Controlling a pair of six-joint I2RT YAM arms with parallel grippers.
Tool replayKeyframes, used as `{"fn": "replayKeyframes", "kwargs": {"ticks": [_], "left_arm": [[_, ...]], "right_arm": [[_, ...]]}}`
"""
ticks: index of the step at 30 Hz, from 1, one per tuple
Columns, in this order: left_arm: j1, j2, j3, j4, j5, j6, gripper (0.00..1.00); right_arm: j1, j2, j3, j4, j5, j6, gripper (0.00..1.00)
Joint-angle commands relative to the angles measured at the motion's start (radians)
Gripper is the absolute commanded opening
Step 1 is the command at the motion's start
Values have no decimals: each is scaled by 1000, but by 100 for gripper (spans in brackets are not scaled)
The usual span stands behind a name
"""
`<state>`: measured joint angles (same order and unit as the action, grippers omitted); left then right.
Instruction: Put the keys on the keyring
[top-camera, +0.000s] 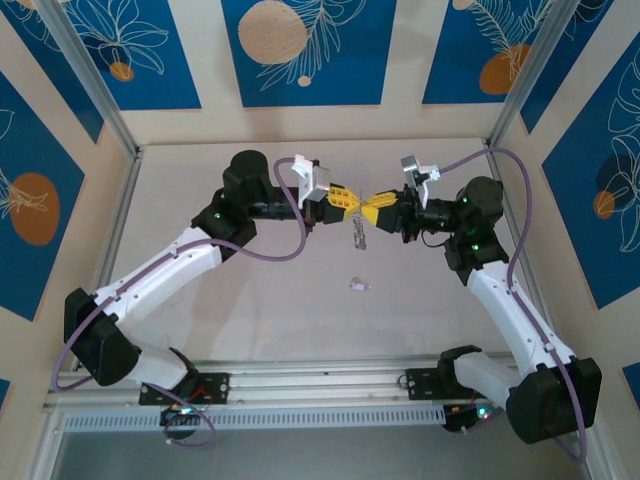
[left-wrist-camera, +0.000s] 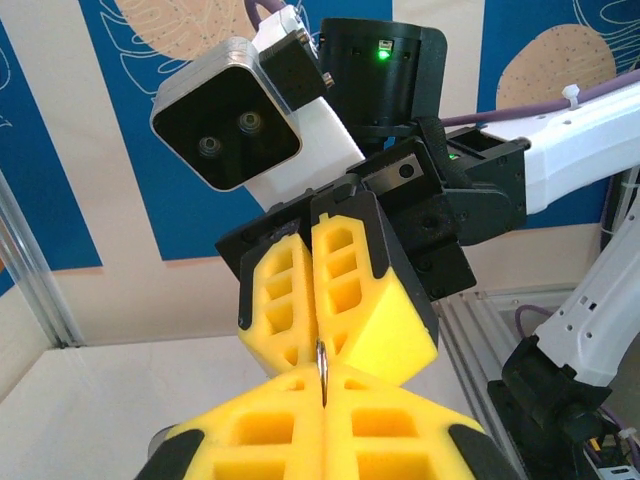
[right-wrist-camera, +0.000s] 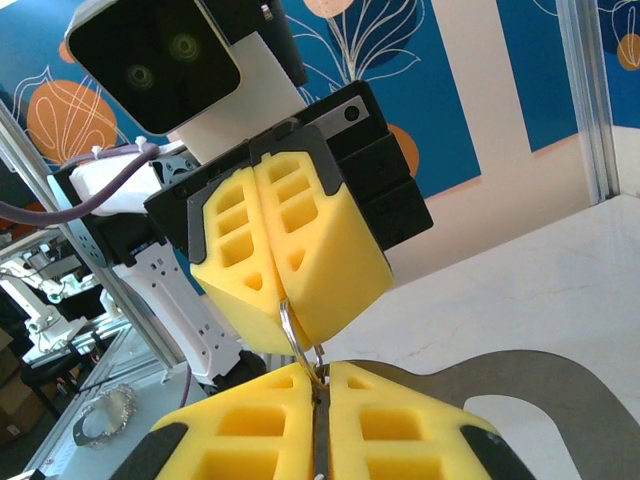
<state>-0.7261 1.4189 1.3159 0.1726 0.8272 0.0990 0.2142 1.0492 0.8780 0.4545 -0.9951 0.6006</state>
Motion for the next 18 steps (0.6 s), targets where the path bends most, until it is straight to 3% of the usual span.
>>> {"fn": "replayKeyframes", "kwargs": {"ticks": [1, 4, 18], "left_arm": [[-17, 14, 49, 11, 39, -14, 0], [-20, 17, 58, -11, 43, -9, 0], [-35, 36, 103, -108, 61, 25, 0]], "right_arm": [[7, -27, 22, -29, -12, -20, 15], [1, -37, 27, -43, 0, -31, 20], [-24, -41, 57, -35, -2, -30, 24]]}}
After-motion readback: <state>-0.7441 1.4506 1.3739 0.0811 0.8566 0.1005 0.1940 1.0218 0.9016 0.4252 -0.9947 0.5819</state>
